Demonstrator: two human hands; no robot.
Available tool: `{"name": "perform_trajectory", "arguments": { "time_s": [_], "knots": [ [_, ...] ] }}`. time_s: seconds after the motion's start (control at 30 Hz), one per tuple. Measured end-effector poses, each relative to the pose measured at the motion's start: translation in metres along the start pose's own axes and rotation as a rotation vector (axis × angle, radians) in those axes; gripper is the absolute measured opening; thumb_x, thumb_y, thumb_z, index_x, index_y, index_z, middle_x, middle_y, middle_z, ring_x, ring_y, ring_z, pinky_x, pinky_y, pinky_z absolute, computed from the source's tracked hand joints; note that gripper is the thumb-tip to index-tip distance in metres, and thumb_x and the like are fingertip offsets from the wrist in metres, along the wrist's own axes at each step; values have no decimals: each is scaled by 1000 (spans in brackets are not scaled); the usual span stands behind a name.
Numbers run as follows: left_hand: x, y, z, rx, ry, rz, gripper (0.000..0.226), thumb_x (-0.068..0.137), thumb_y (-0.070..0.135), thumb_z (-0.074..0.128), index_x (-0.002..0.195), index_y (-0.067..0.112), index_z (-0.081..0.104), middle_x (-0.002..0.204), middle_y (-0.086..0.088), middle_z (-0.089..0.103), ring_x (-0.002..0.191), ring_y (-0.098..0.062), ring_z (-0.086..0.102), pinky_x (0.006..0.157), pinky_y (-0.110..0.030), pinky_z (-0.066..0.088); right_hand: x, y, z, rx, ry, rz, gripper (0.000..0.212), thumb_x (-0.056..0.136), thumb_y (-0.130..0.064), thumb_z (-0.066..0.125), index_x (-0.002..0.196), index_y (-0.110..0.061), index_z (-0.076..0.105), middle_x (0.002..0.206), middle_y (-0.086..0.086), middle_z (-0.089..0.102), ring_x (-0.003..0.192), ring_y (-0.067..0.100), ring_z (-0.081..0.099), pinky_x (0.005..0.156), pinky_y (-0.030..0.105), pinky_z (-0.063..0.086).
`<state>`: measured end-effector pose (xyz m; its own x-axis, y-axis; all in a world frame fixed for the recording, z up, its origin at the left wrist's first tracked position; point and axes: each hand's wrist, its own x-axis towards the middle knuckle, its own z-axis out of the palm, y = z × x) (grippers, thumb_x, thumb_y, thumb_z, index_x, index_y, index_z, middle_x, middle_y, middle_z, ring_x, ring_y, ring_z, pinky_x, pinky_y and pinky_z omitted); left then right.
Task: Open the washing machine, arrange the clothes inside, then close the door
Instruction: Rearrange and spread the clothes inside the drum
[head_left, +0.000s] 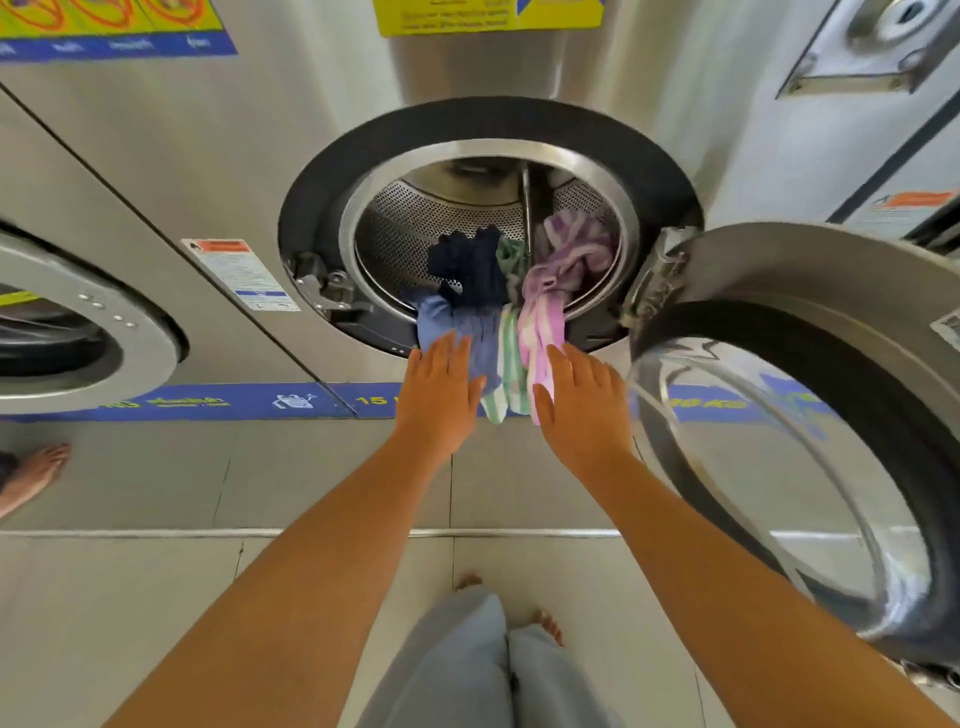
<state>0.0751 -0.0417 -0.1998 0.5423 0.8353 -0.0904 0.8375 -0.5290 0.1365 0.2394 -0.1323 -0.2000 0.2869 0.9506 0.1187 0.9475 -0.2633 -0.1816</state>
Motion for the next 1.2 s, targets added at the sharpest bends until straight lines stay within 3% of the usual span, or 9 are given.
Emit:
{"name": "perform_trajectory", "arguments": {
  "time_s": [0.2,0.37,0.63,0.73,0.87,1.03,1.2],
  "knots": [
    [51,-34,43,76,-96,22,60,101,39,33,151,11,16,158,-15,19,146,-31,17,120,-45,11,48,-6,67,-66,-131,13,53,86,-31,65,132,-9,55,136,15,55,117,41,55,101,52,42],
    [91,-48,81,163,-104,37,62,100,44,32,151,14,16,159,-14,18,147,-36,13,119,-48,7,95,1,114,-153,-130,-46,55,88,-36,62,136,-12,51,140,14,52,127,37,48,106,51,36],
    [144,-59,132,320,12,128,78,85,53,54,148,13,30,154,-14,31,140,-37,30,117,-55,10,148,24,175,-273,-73,-219,73,82,-50,62,143,-14,44,147,12,45,138,31,38,116,50,21],
    [162,-66,148,328,35,100,85,80,56,59,147,13,31,152,-15,35,139,-36,33,117,-55,13,164,32,190,-276,-70,-268,79,78,-55,65,144,-15,44,148,13,43,138,32,39,116,50,22],
    [174,-77,163,348,88,94,87,73,60,63,144,16,38,141,-14,49,132,-35,42,115,-55,20,170,45,208,-285,3,-290,72,82,-56,61,142,-19,47,139,12,55,129,30,50,113,49,30],
    [184,-91,168,430,251,183,66,66,58,70,119,19,62,102,-3,65,99,-28,61,99,-45,44,169,54,223,-305,97,-335,62,89,-55,43,141,-21,47,134,8,58,128,30,50,113,47,23],
    [198,-107,151,500,212,356,48,59,56,77,90,21,67,80,3,63,76,-22,62,69,-32,46,169,58,227,-305,148,-358,60,90,-55,42,139,-22,49,130,6,60,125,29,52,113,46,24]
  ]
}}
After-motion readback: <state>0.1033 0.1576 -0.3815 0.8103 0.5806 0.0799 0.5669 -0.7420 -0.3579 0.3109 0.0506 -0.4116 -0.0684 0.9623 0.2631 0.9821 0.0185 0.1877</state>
